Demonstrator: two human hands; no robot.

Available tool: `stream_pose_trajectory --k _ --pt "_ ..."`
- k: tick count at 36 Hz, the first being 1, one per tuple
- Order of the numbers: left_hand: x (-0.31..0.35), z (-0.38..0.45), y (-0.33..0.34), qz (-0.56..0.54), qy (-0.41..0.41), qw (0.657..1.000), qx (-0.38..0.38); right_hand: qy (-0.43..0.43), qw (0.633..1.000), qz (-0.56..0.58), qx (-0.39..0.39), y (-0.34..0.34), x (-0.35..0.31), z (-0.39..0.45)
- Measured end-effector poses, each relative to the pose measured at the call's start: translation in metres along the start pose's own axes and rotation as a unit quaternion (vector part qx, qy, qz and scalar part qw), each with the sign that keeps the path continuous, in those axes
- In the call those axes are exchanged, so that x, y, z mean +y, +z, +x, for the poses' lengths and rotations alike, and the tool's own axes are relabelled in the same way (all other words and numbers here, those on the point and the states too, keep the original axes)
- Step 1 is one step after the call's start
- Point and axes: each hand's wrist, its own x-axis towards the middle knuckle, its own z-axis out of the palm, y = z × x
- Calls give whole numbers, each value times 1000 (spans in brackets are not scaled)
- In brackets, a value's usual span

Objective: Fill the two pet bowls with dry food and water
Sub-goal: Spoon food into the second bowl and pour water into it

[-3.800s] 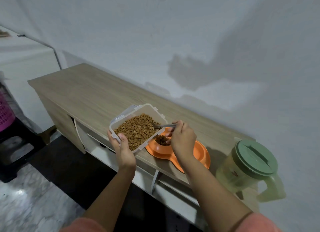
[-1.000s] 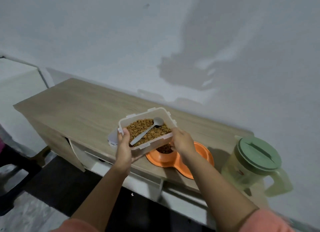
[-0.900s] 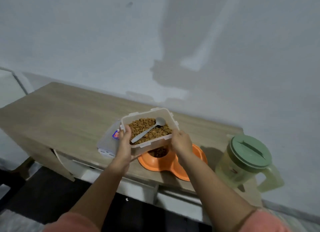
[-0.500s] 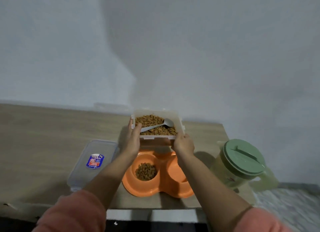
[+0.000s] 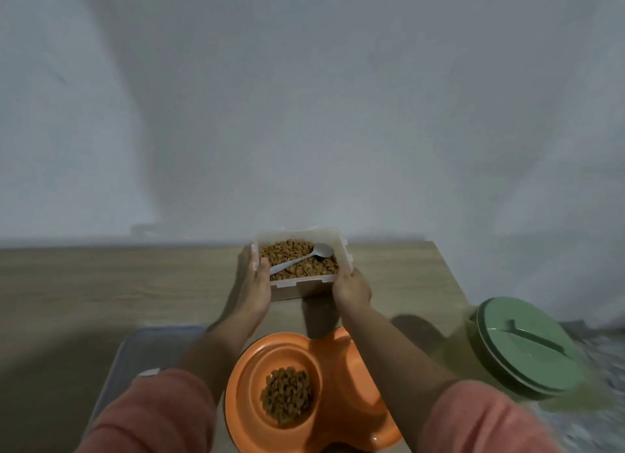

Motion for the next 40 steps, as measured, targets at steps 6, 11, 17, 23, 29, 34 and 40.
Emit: stream_pose_trajectory --k 6,11,17,23,29,34,40 --pt "14 8 2 -36 -25 999 -10 -4 1000 -8 4 7 -7 13" --pt "16 14 2 -25 -18 999 8 -8 1000 -15 3 9 -10 18" --pt "23 17 0 -17 -44 999 3 -4 1000 -11 -6 9 -12 19" --pt "29 8 -6 -24 -29 999 6 -10 1000 -16 -16 9 -11 15" --pt "30 0 -13 -5 -31 1000 -2 -9 1000 -7 -11 6 -10 7" --pt "41 -20 -23 -49 -43 998 12 3 1000 13 20 -5 -17 -14" --pt "62 -53 -38 -29 -35 998 39 -67 997 -14 38 -35 -26 -48"
